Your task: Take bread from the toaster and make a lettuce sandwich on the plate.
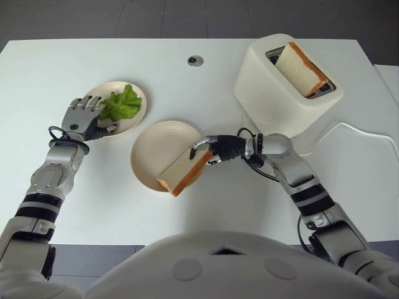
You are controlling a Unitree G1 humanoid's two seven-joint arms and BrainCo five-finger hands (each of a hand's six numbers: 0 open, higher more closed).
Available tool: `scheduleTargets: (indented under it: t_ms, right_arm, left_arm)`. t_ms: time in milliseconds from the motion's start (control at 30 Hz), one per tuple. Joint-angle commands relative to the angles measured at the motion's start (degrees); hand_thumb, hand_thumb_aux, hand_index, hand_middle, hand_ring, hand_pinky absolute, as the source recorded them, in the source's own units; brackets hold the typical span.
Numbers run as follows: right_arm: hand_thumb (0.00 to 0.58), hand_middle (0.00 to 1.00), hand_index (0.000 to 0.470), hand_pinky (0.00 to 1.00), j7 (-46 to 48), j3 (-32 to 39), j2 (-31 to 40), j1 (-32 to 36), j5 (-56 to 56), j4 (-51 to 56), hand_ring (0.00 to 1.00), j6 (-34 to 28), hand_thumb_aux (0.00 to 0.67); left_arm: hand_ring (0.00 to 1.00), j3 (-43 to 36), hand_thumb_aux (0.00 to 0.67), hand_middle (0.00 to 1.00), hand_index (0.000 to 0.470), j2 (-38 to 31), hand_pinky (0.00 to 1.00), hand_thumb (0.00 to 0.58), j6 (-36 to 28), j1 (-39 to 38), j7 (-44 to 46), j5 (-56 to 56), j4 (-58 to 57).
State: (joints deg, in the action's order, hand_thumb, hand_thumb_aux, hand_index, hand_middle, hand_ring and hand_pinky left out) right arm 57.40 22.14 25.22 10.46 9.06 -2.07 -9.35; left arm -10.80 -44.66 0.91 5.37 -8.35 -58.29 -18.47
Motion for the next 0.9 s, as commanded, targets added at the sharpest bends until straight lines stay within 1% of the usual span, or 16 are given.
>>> scheduleTargets:
  t_ms: [33,67,100,400,600,633,667,733,800,900]
  right_arm:
    - [0.580,1.00,0.470,1.00,1.9,0.2,2.0,-2.1,0.8,-1.6,1.00,-0.9,0.670]
    - [0.580,1.00,0.470,1.00,1.7,-0.5,1.8,-2.1,1.5,-1.8,1.00,-1.4,0.670]
    - [0.580,1.00,0.470,1.00,1.6,-0.9,1.6,-1.9,2.1,-2.0,1.00,-2.0,0.670]
    - [0.580,1.00,0.470,1.00,-2.9,-2.0,-1.0,0.2,1.8,-0.6,1.00,-4.6,0.670]
    - [0.580,1.00,0.470,1.00,-8.8,-4.2,-3.8,2.4,1.1,0.5,1.00,-7.4,0.670]
    - [0.573,1.00,0.420,1.00,-9.6,-4.1,-4.0,2.5,0.7,0.6,1.00,-7.5,0.599]
    - [0.000,1.00,0.000,1.00,-10.2,-3.9,-4.2,2.6,0.3,0.6,1.00,-7.5,0.000]
    - [0.000,0.97,0.000,0.97,-10.9,-3.3,-4.3,2.4,-0.5,0.1,0.97,-7.1,0.000]
    - [0.000,0.91,0.000,0.91,-11.3,-3.1,-4.1,2.1,-1.2,-0.4,0.91,-6.6,0.000]
    - [0.000,0.89,0.000,0.89,-11.4,-3.4,-3.6,1.4,-1.4,-1.6,0.89,-5.8,0.000]
  left_arm:
    - [0.00,-1.7,0.455,0.00,0.319,-0.8,0.00,0.520,0.2,-0.1,0.5,0.5,-2.3]
    - [0.00,-1.8,0.562,0.00,0.394,-0.8,0.00,0.565,0.5,0.1,0.1,0.6,-2.6]
    - [0.00,-2.0,0.670,0.00,0.470,-0.8,0.00,0.580,0.7,0.2,-0.2,0.8,-2.9]
    - [0.00,-2.9,0.670,0.00,0.470,-0.5,0.00,0.580,5.1,0.6,-2.3,4.6,-4.3]
    - [0.00,-2.4,0.670,0.00,0.470,-0.5,0.00,0.580,7.7,-0.4,-3.1,8.1,-2.8]
    - [0.00,-2.3,0.670,0.00,0.470,-0.5,0.00,0.580,8.0,-0.4,-3.4,8.5,-2.6]
    - [0.00,-2.3,0.670,0.00,0.470,-0.5,0.00,0.580,8.1,-0.5,-3.5,8.7,-2.5]
    - [0.00,-2.4,0.670,0.00,0.470,-0.5,0.00,0.580,8.3,-0.5,-3.7,8.9,-2.4]
    - [0.00,-2.5,0.670,0.00,0.470,-0.6,0.00,0.580,8.4,-0.6,-3.7,9.0,-2.3]
    - [0.00,-2.5,0.670,0.00,0.470,-0.7,0.00,0.580,8.4,-0.7,-3.7,9.1,-2.1]
